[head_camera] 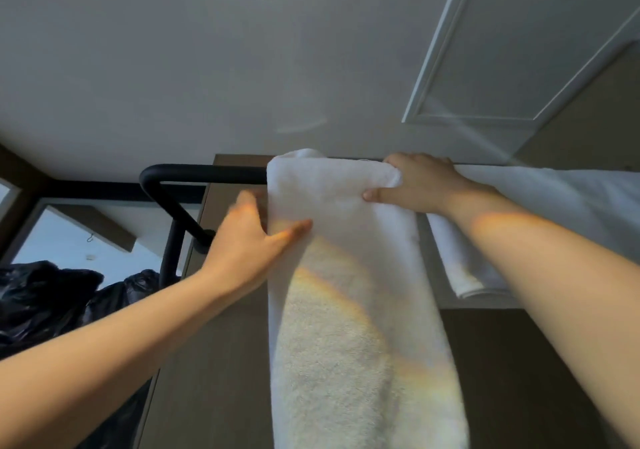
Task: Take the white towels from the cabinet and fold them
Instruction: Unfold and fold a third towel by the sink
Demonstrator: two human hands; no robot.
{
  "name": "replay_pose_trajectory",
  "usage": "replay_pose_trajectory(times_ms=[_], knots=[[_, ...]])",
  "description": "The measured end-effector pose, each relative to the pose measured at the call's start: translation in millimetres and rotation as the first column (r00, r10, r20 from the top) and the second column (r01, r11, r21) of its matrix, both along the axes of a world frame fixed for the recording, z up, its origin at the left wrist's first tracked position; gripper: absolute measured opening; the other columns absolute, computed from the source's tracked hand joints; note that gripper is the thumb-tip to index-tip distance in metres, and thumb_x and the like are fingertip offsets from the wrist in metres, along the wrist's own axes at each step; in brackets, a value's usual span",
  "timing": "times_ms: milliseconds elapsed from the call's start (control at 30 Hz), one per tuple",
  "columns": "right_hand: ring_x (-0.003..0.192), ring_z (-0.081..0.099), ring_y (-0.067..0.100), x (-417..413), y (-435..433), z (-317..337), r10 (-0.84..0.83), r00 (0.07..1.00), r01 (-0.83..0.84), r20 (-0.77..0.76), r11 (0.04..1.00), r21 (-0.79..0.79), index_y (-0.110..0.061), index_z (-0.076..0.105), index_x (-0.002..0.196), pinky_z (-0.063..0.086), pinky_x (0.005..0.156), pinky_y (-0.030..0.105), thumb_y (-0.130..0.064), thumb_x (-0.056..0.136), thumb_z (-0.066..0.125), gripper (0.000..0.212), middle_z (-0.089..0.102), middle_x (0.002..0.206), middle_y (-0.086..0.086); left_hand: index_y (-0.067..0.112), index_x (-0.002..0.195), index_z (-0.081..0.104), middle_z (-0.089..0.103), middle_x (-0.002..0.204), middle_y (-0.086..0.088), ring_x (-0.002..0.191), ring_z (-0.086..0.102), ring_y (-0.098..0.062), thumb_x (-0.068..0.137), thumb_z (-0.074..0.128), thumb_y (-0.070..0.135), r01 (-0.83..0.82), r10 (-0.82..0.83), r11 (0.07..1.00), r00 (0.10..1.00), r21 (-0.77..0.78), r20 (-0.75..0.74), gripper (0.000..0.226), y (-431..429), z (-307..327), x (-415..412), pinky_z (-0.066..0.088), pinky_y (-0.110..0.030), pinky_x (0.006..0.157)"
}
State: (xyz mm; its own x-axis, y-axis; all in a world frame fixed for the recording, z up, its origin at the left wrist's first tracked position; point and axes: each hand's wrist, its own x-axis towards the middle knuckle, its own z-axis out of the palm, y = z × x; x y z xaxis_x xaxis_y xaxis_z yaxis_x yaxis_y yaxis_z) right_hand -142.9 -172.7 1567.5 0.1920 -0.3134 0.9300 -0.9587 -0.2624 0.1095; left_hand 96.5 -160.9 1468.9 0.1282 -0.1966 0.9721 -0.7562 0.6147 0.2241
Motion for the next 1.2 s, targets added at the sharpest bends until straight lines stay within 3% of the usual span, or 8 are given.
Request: replay_pose_trajectory(times_ms=[100,200,367,467,667,867,1000,1200], knots=[[0.133,0.043,0.030,0.5,4.5,-2.5,-0.003,1.000,0.003,0.006,1.000,0.011,-0.020,0.046,0.136,0.032,0.108,0.045,-0.073,0.081,0.054,0.077,0.048,0.144,0.009,0.012,0.098,0.064,0.071,0.092,-0.004,0.077,0.068,-0.017,0.080,0.067,0.056,0.356,-0.309,0.908,0.925,0.223,-0.219,0.048,-3.4,-6.0,-8.8,0.052,-0.025,0.057],[0.134,0.042,0.030,1.7,9.5,-1.8,-0.034,0.999,0.034,-0.001,0.999,0.042,-0.020,0.046,0.137,0.031,0.108,0.046,-0.072,0.083,0.052,0.076,0.047,0.146,0.009,0.005,0.089,0.070,0.074,0.088,-0.014,0.074,0.070,-0.029,0.083,0.072,0.039,0.522,-0.460,0.845,0.820,0.114,-0.340,0.035,1.7,0.2,-20.4,0.057,-0.036,0.066],[0.145,0.026,0.022,-0.3,23.1,-15.8,0.247,0.966,-0.248,0.076,0.969,-0.006,-0.020,0.032,0.151,0.021,0.118,0.039,-0.056,0.091,0.056,0.073,0.030,0.157,0.003,0.000,0.092,0.069,0.073,0.092,-0.015,0.084,0.070,-0.033,0.085,0.072,0.032,0.530,-0.491,0.847,0.803,0.028,-0.338,0.032,10.1,10.0,-29.4,0.057,-0.044,0.078],[0.136,0.040,0.019,-8.4,32.9,-47.8,0.481,0.854,-0.444,0.197,0.873,-0.201,-0.021,0.047,0.142,0.030,0.106,0.026,-0.043,0.090,0.063,0.058,0.044,0.147,0.002,0.001,0.093,0.069,0.073,0.092,-0.014,0.085,0.070,-0.033,0.085,0.072,0.031,0.528,-0.489,0.849,0.804,0.029,-0.340,0.031,11.5,9.7,-29.7,0.058,-0.046,0.082],[0.108,0.057,0.017,-19.6,28.7,-104.8,0.444,0.802,-0.445,0.400,0.890,-0.097,-0.021,0.060,0.121,0.044,0.090,0.030,-0.047,0.087,0.065,0.044,0.062,0.118,-0.001,0.004,0.086,0.070,0.073,0.089,-0.013,0.084,0.070,-0.032,0.085,0.072,0.032,0.514,-0.478,0.858,0.817,0.030,-0.321,0.028,13.6,8.5,-27.2,0.057,-0.043,0.078],[0.097,0.065,0.030,-3.4,29.0,-100.3,0.442,0.626,-0.653,0.643,0.747,0.122,-0.005,0.063,0.109,0.052,0.095,0.047,-0.051,0.094,0.054,0.049,0.068,0.106,0.013,0.003,0.091,0.070,0.072,0.094,-0.014,0.088,0.069,-0.032,0.087,0.070,0.030,0.504,-0.471,0.863,0.827,0.035,-0.305,0.027,17.0,8.5,-28.1,0.056,-0.046,0.083],[0.079,0.066,0.023,1.0,29.2,-95.2,0.556,0.448,-0.772,0.700,0.636,-0.012,-0.001,0.067,0.105,0.053,0.075,0.033,-0.029,0.098,0.056,0.030,0.070,0.098,0.013,0.002,0.094,0.069,0.072,0.095,-0.014,0.088,0.069,-0.032,0.086,0.071,0.031,0.479,-0.449,0.877,0.842,0.034,-0.299,0.030,18.1,10.3,-24.6,0.056,-0.047,0.084],[0.091,0.066,0.040,3.0,23.8,-93.6,0.647,0.503,-0.695,0.573,0.697,-0.176,0.004,0.066,0.096,0.054,0.085,0.050,-0.027,0.096,0.059,0.032,0.070,0.097,0.025,0.011,0.075,0.064,0.067,0.077,-0.004,0.071,0.063,-0.021,0.086,0.070,0.034,0.377,-0.365,0.926,0.894,-0.003,-0.260,0.026,17.2,21.2,-17.7,0.050,-0.031,0.059]])
